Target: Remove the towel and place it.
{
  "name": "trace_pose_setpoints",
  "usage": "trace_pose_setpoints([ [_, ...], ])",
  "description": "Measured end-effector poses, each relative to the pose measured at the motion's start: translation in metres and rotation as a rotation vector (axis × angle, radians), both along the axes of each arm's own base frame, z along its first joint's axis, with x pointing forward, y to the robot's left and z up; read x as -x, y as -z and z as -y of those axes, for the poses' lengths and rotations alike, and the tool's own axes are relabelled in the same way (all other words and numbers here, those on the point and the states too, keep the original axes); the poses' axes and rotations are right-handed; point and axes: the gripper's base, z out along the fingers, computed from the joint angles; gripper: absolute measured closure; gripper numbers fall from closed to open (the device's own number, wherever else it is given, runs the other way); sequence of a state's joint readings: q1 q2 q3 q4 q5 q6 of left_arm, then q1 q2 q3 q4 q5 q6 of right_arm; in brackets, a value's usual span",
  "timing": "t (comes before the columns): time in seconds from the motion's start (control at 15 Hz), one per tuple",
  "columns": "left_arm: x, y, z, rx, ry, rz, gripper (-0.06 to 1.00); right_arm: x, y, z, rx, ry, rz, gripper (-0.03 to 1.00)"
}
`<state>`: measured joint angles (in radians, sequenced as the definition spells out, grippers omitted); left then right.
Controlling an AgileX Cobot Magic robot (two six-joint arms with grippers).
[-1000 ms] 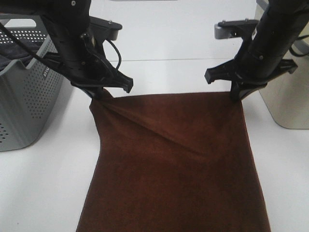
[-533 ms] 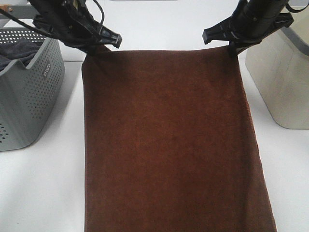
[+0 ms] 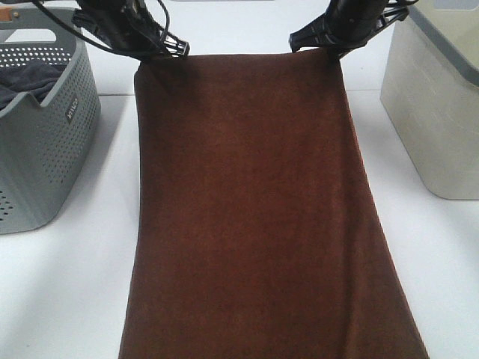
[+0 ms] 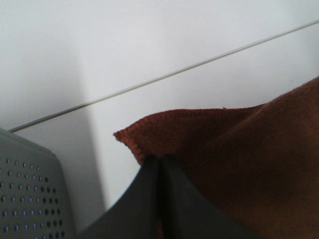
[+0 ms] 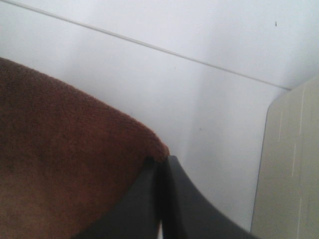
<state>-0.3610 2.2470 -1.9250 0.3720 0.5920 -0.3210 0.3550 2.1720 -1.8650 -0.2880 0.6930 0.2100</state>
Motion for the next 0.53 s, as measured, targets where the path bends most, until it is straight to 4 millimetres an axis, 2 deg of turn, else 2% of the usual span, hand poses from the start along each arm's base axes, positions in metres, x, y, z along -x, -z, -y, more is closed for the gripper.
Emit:
trace_pose_setpoints([
  [0.13, -0.016, 0.009, 0.003, -0.006, 0.002, 0.028, 0.94, -0.016, 0.008, 0.003, -0.003, -0.003, 0.043, 0.97],
  [0.4, -0.039, 0.026, 0.0, 0.012, 0.005, 0.088, 0.94, -0.032, 0.03, -0.002, 0.037, -0.088, 0.138, 0.97],
  [0.53, -0.047, 0.028, -0.005, 0.047, 0.025, 0.162, 0.94, -0.039, 0.039, -0.003, 0.059, -0.125, 0.191, 0.97],
])
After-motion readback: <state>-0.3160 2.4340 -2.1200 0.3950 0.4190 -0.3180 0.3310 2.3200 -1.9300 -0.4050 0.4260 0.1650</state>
